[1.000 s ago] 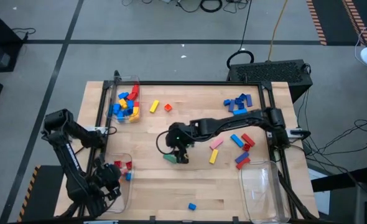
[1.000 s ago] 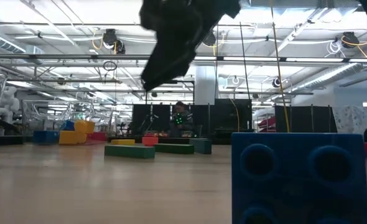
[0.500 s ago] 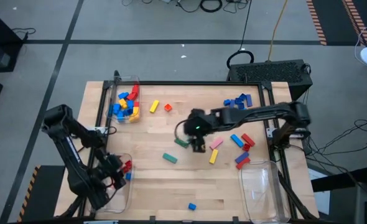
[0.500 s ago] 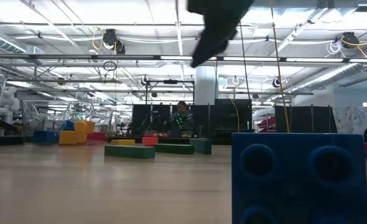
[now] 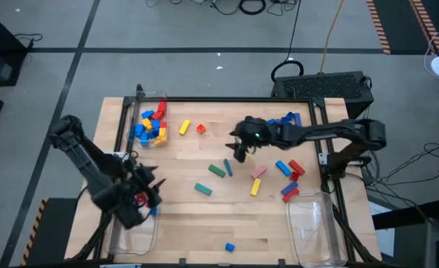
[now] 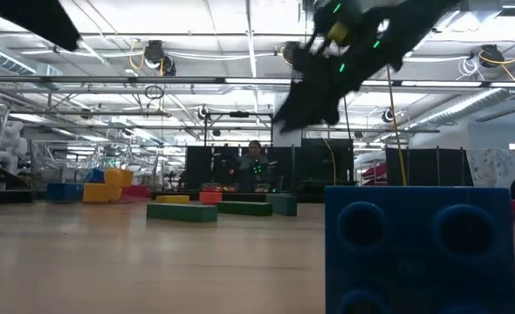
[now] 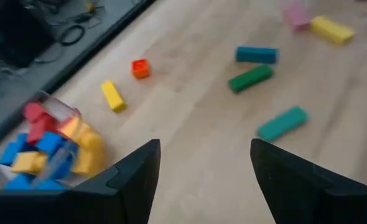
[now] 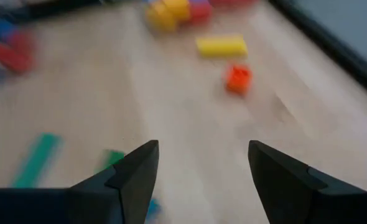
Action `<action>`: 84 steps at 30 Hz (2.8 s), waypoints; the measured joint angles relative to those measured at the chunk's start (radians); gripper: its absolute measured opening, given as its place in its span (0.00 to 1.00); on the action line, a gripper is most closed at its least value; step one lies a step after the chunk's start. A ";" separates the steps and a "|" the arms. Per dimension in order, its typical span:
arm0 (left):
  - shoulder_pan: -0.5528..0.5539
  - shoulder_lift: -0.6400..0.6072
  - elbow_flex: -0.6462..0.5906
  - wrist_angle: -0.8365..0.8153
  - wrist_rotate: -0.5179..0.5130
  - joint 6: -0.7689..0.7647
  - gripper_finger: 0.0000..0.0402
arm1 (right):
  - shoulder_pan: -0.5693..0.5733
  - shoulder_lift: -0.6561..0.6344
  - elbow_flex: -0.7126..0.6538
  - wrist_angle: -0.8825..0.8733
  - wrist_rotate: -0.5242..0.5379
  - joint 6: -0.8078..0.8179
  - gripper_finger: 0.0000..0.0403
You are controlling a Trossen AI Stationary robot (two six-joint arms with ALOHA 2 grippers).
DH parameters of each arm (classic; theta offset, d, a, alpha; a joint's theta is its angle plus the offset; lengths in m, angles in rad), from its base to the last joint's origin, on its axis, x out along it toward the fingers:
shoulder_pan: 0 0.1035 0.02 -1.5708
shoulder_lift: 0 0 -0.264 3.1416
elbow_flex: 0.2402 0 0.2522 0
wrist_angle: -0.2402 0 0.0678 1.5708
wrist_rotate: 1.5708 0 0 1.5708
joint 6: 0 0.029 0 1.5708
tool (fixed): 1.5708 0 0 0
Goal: Sort blocks by size
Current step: Put the orange four stud game piece into the bottom left transparent bin
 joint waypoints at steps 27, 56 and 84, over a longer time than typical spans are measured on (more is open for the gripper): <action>0.299 -0.123 -0.049 0.253 0.123 0.502 0.62 | -0.153 0.903 1.331 -0.868 -0.165 -0.679 0.58; 0.396 -0.236 -0.049 0.226 0.186 0.666 0.62 | -0.184 0.963 1.440 -1.006 -0.179 0.065 0.58; 0.869 -0.219 -0.222 0.821 0.416 1.025 0.31 | -0.251 0.626 1.436 -1.350 -0.160 -0.342 0.03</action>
